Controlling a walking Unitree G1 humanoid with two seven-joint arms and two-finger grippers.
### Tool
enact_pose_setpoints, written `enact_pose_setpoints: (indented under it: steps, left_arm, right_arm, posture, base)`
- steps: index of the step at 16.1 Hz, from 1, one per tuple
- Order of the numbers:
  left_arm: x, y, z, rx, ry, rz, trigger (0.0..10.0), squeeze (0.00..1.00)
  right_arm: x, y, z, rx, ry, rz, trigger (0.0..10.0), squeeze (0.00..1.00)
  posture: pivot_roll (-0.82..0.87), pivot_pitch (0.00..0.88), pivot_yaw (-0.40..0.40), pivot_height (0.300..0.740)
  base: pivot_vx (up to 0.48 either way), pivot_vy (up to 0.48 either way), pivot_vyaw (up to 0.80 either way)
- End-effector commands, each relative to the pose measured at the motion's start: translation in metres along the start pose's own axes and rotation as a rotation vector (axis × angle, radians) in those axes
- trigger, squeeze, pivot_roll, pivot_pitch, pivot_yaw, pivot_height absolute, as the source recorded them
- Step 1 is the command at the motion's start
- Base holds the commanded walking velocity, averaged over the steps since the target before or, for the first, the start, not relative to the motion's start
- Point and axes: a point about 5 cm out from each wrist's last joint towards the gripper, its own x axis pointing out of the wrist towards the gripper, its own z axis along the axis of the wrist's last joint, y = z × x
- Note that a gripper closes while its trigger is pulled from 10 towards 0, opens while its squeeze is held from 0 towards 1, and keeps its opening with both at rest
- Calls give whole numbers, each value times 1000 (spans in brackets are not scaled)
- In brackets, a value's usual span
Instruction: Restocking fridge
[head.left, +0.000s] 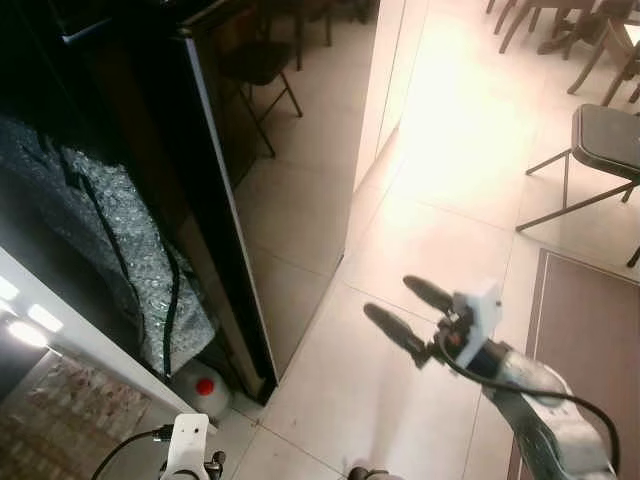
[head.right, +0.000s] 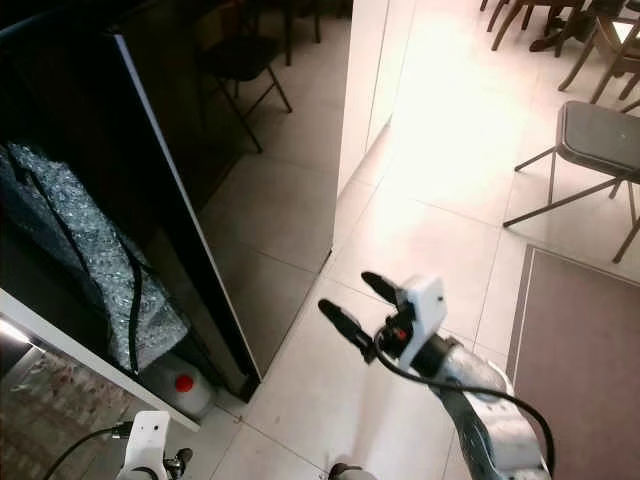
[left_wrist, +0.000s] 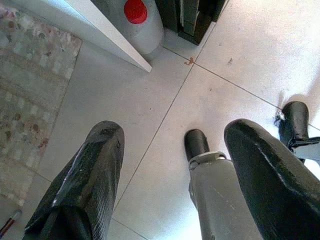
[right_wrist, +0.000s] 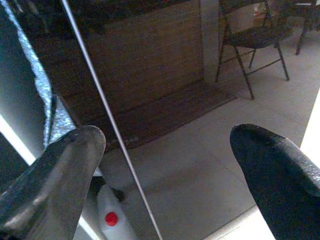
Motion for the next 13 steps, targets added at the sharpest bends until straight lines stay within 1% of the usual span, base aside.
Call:
enact_pose_setpoints:
  steps: [1,3,4,5,6,7,8,9,10,11,12,13]
  left_arm:
    - [-2,-1,-8,-3,29,-3,10000,0]
    - [-2,-1,-8,-4,29,-4,10000,0]
    - [-2,-1,-9,-3,32,-5,10000,0]
    - [-2,-1,-10,-2,35,-7,10000,0]
    - [-2,0,-10,-1,36,-9,10000,0]
    - [-2,1,-9,0,34,-9,10000,0]
    - [-2,1,-9,1,33,-9,10000,0]
    - [-2,2,-8,3,33,-9,10000,0]
    - [-2,2,-8,0,32,-8,10000,0]
    - [-2,1,-9,-4,31,-11,10000,0]
    - [-2,0,-11,-6,37,-13,10000,0]
    - [-3,-1,-13,-5,44,-16,10000,0]
  right_arm:
    - [-1,-6,-1,-16,6,-43,10000,0]
    - [3,-15,-2,-39,14,-104,10000,0]
    - [5,-23,-7,-40,32,-153,10000,0]
    - [5,-35,-15,-29,56,-250,10000,0]
    - [4,-50,-29,18,91,-379,10000,0]
    - [-5,-65,-53,92,172,-550,10000,0]
    - [-9,-67,-66,157,217,-612,10000,0]
    - [-13,-63,-83,198,276,-637,10000,0]
    - [-20,-57,-102,234,358,-667,10000,0]
    - [-30,-44,-125,277,450,-690,10000,0]
    - [-40,-30,-147,289,553,-699,10000,0]
    - [-56,-5,-174,324,687,-695,10000,0]
  posture:
    - [-142,116,12,740]
    - [-141,117,10,740]
    - [-141,122,11,740]
    - [-142,126,13,740]
    - [-138,132,14,740]
    - [-142,139,16,740]
    - [-146,147,16,740]
    - [-143,150,12,740]
    - [-130,154,9,740]
    - [-121,158,4,740]
    - [-108,157,0,740]
    - [-89,158,0,740]
  base:
    - [0,0,0]
    - [0,0,0]
    - [0,0,0]
    - [0,0,0]
    - [0,0,0]
    - [0,0,0]
    - [0,0,0]
    - [0,0,0]
    - [0,0,0]
    - [0,0,0]
    - [0,0,0]
    - [0,0,0]
